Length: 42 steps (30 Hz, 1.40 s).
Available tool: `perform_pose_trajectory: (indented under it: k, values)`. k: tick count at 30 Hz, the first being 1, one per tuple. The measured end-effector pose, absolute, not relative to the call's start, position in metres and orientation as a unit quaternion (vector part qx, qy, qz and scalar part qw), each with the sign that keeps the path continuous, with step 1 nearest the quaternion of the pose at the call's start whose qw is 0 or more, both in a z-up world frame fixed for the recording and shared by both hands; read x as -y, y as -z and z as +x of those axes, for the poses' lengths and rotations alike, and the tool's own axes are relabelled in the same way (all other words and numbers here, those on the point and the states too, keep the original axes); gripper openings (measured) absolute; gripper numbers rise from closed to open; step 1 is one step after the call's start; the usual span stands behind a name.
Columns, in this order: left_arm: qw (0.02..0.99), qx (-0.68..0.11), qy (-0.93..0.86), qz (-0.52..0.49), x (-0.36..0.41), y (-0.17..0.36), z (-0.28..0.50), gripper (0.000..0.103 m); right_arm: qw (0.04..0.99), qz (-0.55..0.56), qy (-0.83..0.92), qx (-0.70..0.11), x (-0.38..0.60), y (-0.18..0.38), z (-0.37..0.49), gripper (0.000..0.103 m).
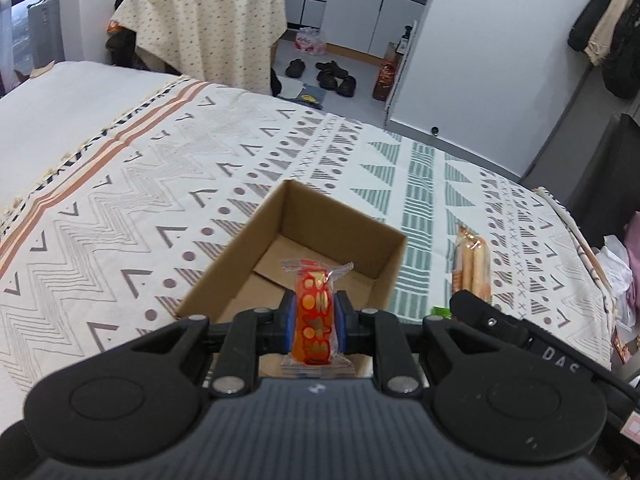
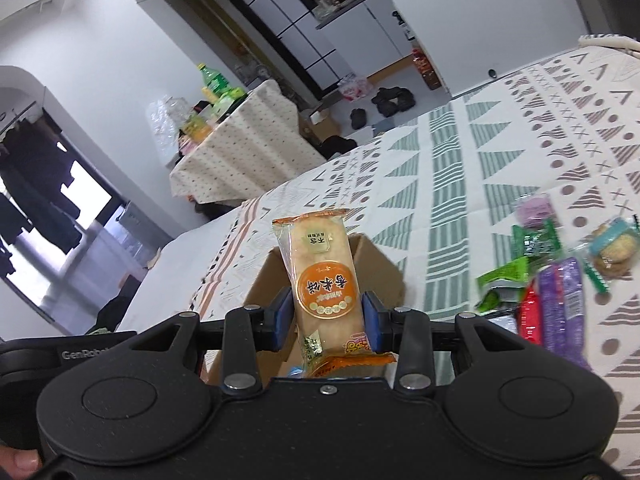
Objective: Organize snacks
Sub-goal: 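Carry both snacks over the cardboard box and open both tools to drop them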
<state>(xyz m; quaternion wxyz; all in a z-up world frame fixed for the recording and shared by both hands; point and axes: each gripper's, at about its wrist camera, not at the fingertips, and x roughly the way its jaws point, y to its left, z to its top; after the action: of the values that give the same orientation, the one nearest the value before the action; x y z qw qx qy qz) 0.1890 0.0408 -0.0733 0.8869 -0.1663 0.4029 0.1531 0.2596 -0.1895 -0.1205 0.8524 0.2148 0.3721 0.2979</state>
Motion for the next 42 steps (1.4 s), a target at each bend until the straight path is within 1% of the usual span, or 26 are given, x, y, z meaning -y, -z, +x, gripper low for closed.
perform_pose_trajectory:
  k: [15,21,22,23,25,26,28,29,30,31,33,35,39,42]
  values:
    - [0.866,-0.434,-0.158,-0.192,-0.079,0.11,0.202,0.019,0.839,0.202,-0.315,-0.396,0.146,0.137,0.267,0.037]
    - [0.862,-0.437,-0.169,-0.193,-0.088,0.117,0.213,0.019,0.836,0.195,-0.315,-0.404,0.138,0.143,0.269,0.037]
    - [0.862,-0.437,-0.171,-0.192,-0.088,0.117,0.214,0.02,0.835,0.195,-0.316,-0.405,0.138,0.143,0.27,0.037]
    - [0.862,-0.437,-0.171,-0.191,-0.088,0.117,0.215,0.023,0.833,0.195,-0.318,-0.408,0.137,0.144,0.271,0.039]
    - [0.861,-0.439,-0.166,-0.195,-0.089,0.117,0.215,0.024,0.831,0.194,-0.318,-0.413,0.136,0.146,0.272,0.041]
    - [0.86,-0.441,-0.164,-0.195,-0.088,0.117,0.215,0.026,0.831,0.193,-0.317,-0.414,0.136,0.146,0.273,0.043]
    - [0.859,-0.444,-0.164,-0.194,-0.087,0.117,0.214,0.03,0.832,0.195,-0.314,-0.413,0.138,0.146,0.273,0.044]
    - [0.86,-0.444,-0.164,-0.191,-0.086,0.117,0.213,0.035,0.833,0.197,-0.31,-0.412,0.141,0.145,0.273,0.045]
    - [0.86,-0.445,-0.164,-0.187,-0.085,0.117,0.213,0.043,0.835,0.201,-0.306,-0.411,0.144,0.143,0.273,0.046]
    - [0.861,-0.445,-0.163,-0.184,-0.083,0.116,0.211,0.047,0.836,0.205,-0.302,-0.41,0.147,0.141,0.273,0.047]
    - [0.862,-0.444,-0.165,-0.182,-0.08,0.114,0.209,0.065,0.841,0.206,-0.289,-0.409,0.154,0.136,0.272,0.05]
    - [0.86,-0.447,-0.172,-0.179,-0.076,0.113,0.207,0.073,0.845,0.206,-0.276,-0.409,0.161,0.134,0.271,0.051]
    - [0.856,-0.451,-0.183,-0.176,-0.07,0.11,0.203,0.077,0.849,0.208,-0.26,-0.41,0.174,0.128,0.269,0.054]
    - [0.857,-0.447,-0.186,-0.178,-0.064,0.107,0.199,0.079,0.856,0.197,-0.251,-0.407,0.183,0.121,0.264,0.06]
